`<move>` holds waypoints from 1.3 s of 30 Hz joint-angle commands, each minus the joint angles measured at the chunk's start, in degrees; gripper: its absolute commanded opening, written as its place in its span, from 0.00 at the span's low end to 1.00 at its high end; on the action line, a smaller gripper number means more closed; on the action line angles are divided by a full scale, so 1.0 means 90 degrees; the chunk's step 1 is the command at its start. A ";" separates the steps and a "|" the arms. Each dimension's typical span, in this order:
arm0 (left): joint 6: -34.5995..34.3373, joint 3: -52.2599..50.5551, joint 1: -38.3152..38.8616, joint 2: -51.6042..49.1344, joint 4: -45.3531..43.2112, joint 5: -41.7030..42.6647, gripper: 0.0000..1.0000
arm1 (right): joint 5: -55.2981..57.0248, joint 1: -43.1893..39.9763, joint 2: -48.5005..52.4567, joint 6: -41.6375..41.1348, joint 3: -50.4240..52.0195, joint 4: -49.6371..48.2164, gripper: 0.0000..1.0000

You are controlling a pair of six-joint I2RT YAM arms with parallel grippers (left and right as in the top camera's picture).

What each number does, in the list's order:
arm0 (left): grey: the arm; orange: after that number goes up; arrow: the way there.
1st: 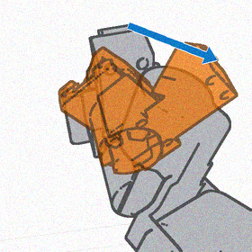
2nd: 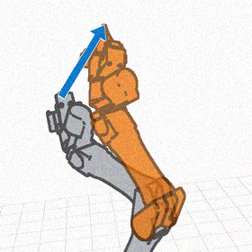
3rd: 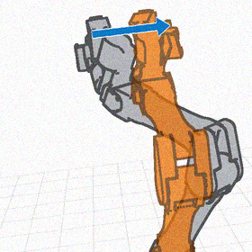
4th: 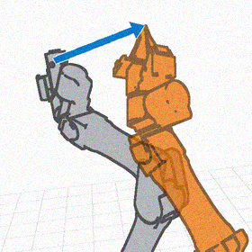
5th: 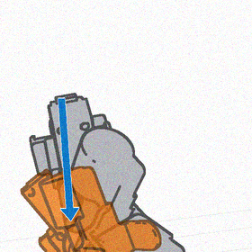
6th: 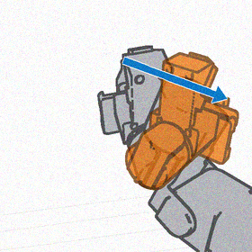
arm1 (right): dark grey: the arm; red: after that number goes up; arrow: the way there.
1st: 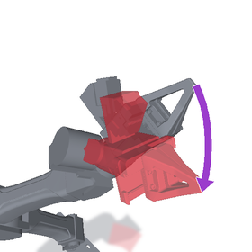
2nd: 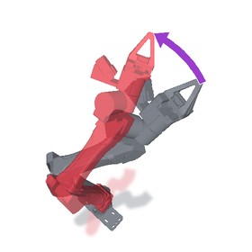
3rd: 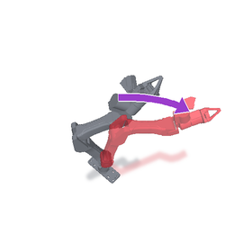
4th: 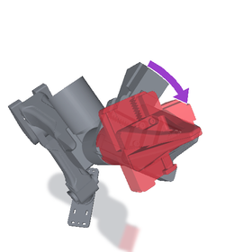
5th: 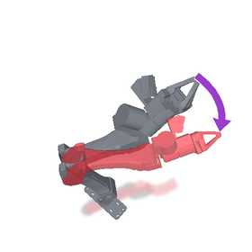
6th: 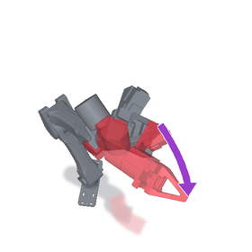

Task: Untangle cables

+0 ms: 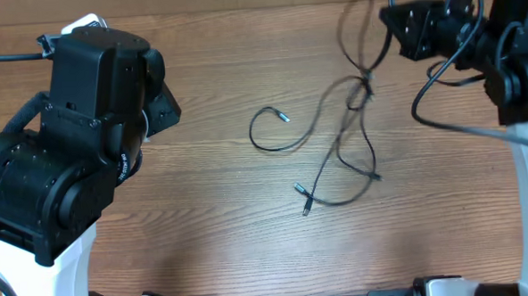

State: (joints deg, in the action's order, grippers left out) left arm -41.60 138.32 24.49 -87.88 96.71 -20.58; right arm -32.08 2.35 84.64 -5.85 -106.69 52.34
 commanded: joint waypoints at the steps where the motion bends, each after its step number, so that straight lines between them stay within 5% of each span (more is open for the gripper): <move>1: 0.0119 -0.0036 -0.0022 0.0049 0.0007 0.0187 0.56 | -0.0187 0.0321 -0.0185 -0.0296 -0.0362 -0.0153 0.04; 8: 0.0124 -0.0036 -0.0022 0.0027 -0.0114 0.0452 0.57 | -0.0189 0.1401 -0.0022 -0.0481 -0.0367 -0.0168 0.04; 9: 0.0124 -0.0036 -0.0022 0.0024 -0.0114 0.0483 0.57 | -0.0189 0.1564 0.0027 -0.0437 -0.0367 -0.0112 0.10; 10: 0.0126 -0.0036 -0.0022 0.0015 -0.0102 0.0481 0.56 | -0.0187 0.1732 0.0073 -0.0345 -0.0367 -0.0027 0.40; 11: 0.0151 -0.0036 -0.0022 0.0017 -0.0090 0.0481 0.56 | -0.0155 0.1853 0.0121 -0.0282 -0.0367 0.0070 0.82; 12: 0.0153 -0.0036 -0.0022 0.0017 -0.0070 0.0478 0.56 | -0.0104 0.1948 0.0148 -0.0204 -0.0364 0.0175 1.00; 25: 0.0340 -0.0036 -0.0022 0.0027 -0.0155 0.0493 0.57 | 0.3036 0.2089 0.0328 0.0034 -0.0274 0.2234 1.00; 39: 0.0483 -0.0036 -0.0022 0.0034 -0.0168 0.0794 0.58 | 0.3058 0.2089 0.1860 -0.0202 0.1013 0.1287 1.00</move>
State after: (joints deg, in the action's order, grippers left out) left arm -38.79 138.23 24.49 -87.88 95.15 -14.09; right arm -5.34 21.37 99.31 -7.22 -97.93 65.14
